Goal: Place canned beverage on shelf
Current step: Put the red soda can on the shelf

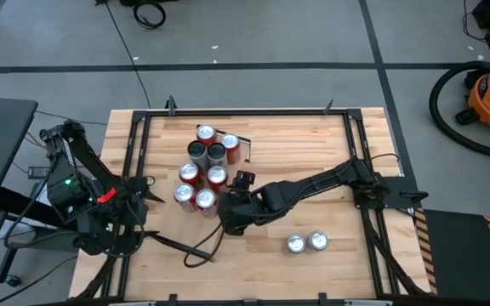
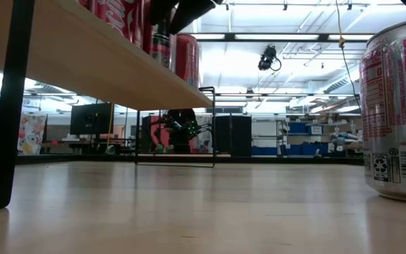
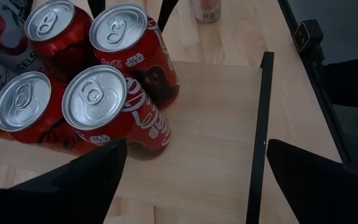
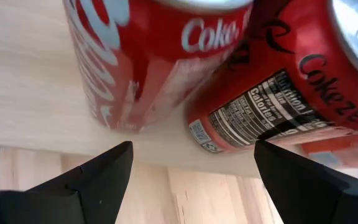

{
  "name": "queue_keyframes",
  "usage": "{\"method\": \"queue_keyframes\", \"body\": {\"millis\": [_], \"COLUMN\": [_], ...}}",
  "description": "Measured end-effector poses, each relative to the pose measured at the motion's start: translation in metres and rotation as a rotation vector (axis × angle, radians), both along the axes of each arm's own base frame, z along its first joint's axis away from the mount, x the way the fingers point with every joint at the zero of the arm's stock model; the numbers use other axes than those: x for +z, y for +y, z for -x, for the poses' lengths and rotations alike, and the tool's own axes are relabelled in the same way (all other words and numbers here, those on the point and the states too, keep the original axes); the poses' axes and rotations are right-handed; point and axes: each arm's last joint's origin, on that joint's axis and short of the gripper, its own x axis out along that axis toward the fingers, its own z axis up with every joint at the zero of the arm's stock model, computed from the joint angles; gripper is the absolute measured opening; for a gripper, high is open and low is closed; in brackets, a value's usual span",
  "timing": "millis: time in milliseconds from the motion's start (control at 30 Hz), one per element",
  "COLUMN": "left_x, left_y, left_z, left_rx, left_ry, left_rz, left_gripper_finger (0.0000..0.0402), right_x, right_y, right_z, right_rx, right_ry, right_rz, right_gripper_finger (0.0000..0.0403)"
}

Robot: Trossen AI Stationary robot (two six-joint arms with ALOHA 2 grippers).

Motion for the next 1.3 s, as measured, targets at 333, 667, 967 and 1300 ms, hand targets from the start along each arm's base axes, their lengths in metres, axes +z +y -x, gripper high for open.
{"method": "queue_keyframes", "body": {"millis": [333,667,967,1300], "left_x": [-0.001,-0.001,-0.001,-0.002], "left_y": [-0.001,-0.001,-0.001,0.000], "left_z": [0.001,0.001,0.002,0.002], "left_rx": [0.005,0.008,0.004,0.017], "left_ry": [0.043,0.060,0.061,0.068], "left_rz": [0.053,0.070,0.066,0.066], "left_gripper_finger": [0.0400,0.0400,0.0400,0.0400], "right_x": [0.010,0.008,0.002,0.000], "right_y": [0.011,0.050,0.069,0.091], "right_z": [0.009,0.038,0.078,0.093], "right_rx": [0.020,-0.101,-0.193,-0.203], "right_ry": [0.025,0.188,0.407,0.483], "right_rz": [-0.112,-0.489,-0.355,-0.477], "right_gripper_finger": [0.0346,0.0346,0.0346,0.0346]}}
